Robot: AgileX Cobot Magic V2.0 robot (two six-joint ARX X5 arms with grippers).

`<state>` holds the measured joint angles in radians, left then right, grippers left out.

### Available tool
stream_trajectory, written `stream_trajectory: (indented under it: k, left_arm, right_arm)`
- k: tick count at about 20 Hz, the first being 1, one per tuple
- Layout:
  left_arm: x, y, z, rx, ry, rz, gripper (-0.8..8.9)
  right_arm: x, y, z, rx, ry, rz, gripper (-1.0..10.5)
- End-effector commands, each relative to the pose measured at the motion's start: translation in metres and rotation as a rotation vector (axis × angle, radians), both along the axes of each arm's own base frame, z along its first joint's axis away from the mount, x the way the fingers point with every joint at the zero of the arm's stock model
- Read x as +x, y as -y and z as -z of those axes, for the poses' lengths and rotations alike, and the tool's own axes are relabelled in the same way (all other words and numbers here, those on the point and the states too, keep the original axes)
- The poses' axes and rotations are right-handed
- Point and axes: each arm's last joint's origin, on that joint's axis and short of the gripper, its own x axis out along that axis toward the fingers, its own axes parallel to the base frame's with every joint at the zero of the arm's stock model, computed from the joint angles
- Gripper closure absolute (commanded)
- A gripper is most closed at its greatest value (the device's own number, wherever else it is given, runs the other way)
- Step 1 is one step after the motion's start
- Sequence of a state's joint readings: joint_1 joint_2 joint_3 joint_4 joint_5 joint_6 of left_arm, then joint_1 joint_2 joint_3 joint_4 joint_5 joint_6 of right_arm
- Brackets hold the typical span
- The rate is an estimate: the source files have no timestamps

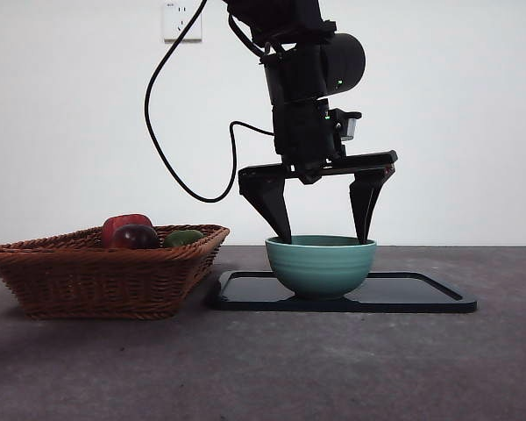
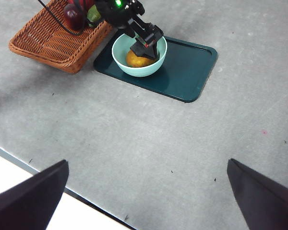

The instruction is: Pick up the wifruite, put it on the bowl, pick up the plate, put it on desk

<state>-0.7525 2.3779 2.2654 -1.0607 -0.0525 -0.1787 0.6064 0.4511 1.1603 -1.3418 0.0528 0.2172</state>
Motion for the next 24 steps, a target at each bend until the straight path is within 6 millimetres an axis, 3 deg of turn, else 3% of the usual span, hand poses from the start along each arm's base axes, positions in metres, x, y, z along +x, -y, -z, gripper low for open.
stream_trajectory:
  k: [1, 9, 11, 15, 20, 24]
  left_arm:
    - [0.003, 0.007, 0.010, -0.004, -0.007, -0.008, 3.24]
    - [0.005, 0.010, 0.040, 0.050, -0.076, -0.013, 3.26]
    - [0.006, 0.010, 0.041, 0.050, -0.076, -0.013, 4.26]
    - [0.006, 0.010, 0.041, 0.051, -0.076, -0.015, 5.46]
    - [0.008, 0.011, 0.039, 0.032, -0.056, -0.014, 5.73]
    - [0.008, 0.011, 0.017, 0.019, -0.037, -0.004, 5.72]
  right_arm:
    - [-0.004, 0.003, 0.004, -0.032, -0.061, 0.000, 3.5]
    - [-0.004, 0.003, 0.004, -0.032, -0.061, 0.000, 3.5]
    - [-0.004, 0.003, 0.004, -0.032, -0.061, 0.000, 3.5]
    - [-0.004, 0.003, 0.004, -0.032, -0.060, 0.000, 3.5]
    - [-0.004, 0.003, 0.004, -0.032, -0.061, 0.000, 3.5]
    - [-0.004, 0.003, 0.004, -0.032, -0.061, 0.000, 3.5]
